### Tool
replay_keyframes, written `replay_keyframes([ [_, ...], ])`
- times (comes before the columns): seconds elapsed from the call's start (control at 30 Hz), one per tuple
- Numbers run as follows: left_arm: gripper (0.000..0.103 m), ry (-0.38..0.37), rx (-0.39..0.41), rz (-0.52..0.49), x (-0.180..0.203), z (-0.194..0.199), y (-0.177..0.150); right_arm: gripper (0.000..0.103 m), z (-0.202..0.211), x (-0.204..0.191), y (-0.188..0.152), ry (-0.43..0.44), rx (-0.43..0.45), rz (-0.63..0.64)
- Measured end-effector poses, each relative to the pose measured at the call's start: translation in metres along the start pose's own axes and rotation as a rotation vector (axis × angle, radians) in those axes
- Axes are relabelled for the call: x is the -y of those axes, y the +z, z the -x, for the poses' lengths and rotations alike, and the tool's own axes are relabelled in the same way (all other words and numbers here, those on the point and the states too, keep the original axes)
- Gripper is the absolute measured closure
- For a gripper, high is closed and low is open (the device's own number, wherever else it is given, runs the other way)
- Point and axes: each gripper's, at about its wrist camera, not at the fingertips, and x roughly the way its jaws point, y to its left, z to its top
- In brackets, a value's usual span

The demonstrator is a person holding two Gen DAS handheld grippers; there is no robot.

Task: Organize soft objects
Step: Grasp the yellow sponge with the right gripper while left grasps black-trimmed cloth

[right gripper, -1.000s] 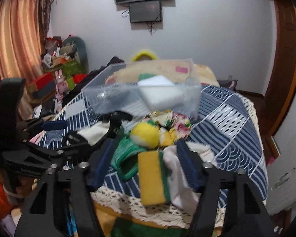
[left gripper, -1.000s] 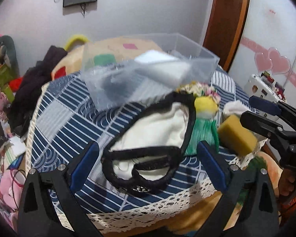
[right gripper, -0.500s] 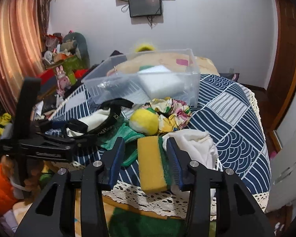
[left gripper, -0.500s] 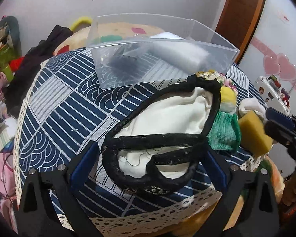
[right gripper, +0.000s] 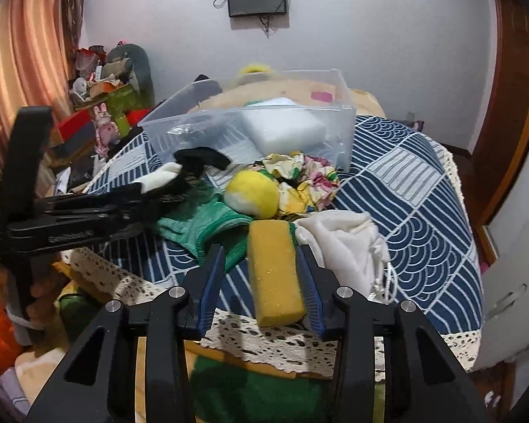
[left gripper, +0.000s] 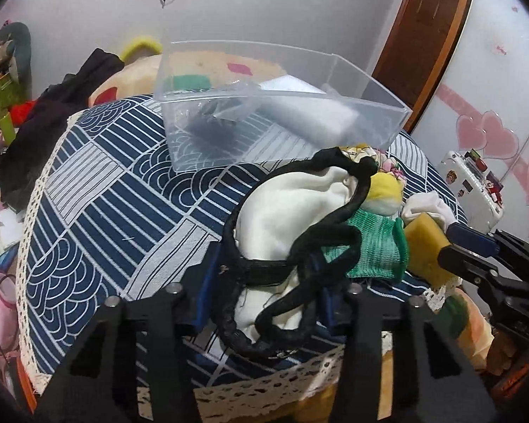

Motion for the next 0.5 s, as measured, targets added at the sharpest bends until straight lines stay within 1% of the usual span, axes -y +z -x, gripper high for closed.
replay_keyframes([
  [0.07, 0.064, -0.001, 0.003, 0.007, -0.002, 0.005, 0.000, 0.064, 0.001, 0.002, 0.000, -0.005, -0.001, -0.007],
  [0.13, 0.065, 0.002, 0.010, 0.012, -0.003, 0.010, -0.001, 0.064, 0.001, 0.002, 0.001, -0.013, -0.007, -0.009],
  [0.23, 0.065, -0.005, 0.033, 0.018, -0.004, 0.022, -0.001, 0.064, -0.001, 0.002, -0.001, 0.005, -0.020, -0.012],
  [0.33, 0.065, 0.013, 0.072, 0.002, -0.001, 0.037, -0.002, 0.064, -0.006, -0.002, -0.001, 0.007, -0.035, -0.005],
  [0.37, 0.065, 0.015, 0.081, -0.003, 0.000, 0.041, -0.002, 0.065, -0.007, -0.003, -0.001, 0.007, -0.034, -0.006],
  [0.4, 0.065, 0.015, 0.091, -0.008, 0.001, 0.045, -0.002, 0.075, -0.006, -0.004, -0.001, 0.006, -0.029, -0.005],
  [0.5, 0.065, 0.023, 0.114, -0.020, 0.004, 0.054, -0.002, 0.077, 0.000, -0.001, 0.003, 0.030, -0.019, -0.024],
])
